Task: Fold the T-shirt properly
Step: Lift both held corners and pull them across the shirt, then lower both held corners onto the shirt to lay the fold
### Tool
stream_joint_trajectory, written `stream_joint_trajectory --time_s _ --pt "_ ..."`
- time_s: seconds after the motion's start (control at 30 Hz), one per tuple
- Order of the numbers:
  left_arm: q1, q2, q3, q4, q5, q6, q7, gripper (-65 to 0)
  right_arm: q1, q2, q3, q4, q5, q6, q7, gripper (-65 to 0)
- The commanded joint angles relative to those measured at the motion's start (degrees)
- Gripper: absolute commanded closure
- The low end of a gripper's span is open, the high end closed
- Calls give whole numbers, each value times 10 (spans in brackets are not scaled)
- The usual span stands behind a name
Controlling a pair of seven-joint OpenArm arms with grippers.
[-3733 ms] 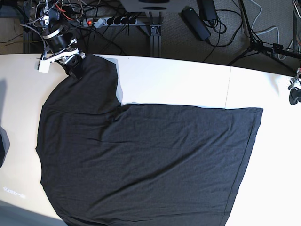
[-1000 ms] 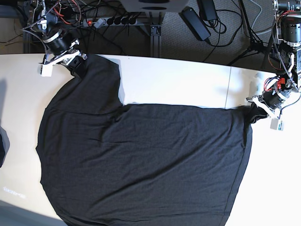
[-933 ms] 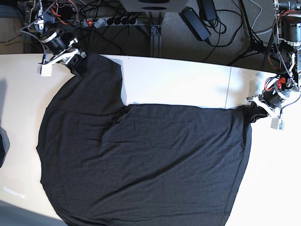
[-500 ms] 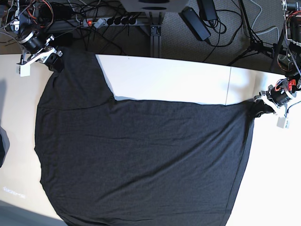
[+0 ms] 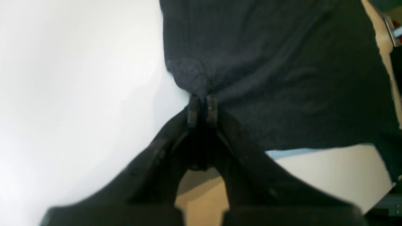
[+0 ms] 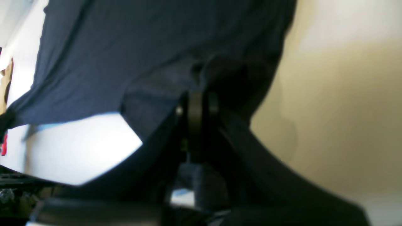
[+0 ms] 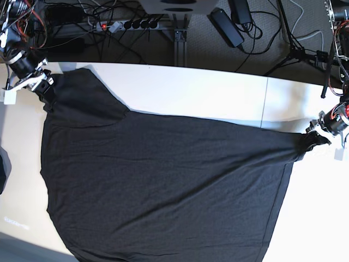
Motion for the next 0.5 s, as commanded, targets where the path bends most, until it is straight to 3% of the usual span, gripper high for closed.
stream_joint_trajectory --time_s 0.0,0.23,0.47 --pt "-15 -13 -4 7 -10 -9 -7 0 13 20 5 10 11 46 10 0" --pt "-57 -13 -4 7 -10 -9 -6 0 77 70 5 10 11 45 6 0" --pt "-97 -13 -4 7 -6 -9 -6 0 137 90 -3 6 5 45 7 0"
